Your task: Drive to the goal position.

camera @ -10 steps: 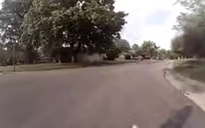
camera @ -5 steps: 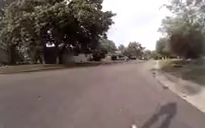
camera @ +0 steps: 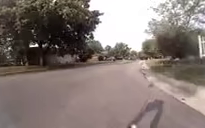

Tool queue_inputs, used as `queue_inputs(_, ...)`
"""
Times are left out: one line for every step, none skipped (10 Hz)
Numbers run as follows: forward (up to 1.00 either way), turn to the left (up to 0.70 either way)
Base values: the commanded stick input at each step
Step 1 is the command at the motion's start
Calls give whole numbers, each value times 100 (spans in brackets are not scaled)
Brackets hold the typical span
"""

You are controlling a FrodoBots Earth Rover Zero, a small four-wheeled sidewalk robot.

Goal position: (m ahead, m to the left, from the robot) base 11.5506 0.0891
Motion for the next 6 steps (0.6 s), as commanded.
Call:
queue_inputs(100,0)
queue_inputs(100,0)
queue_inputs(100,0)
queue_inputs(100,0)
queue_inputs(100,0)
queue_inputs(100,0)
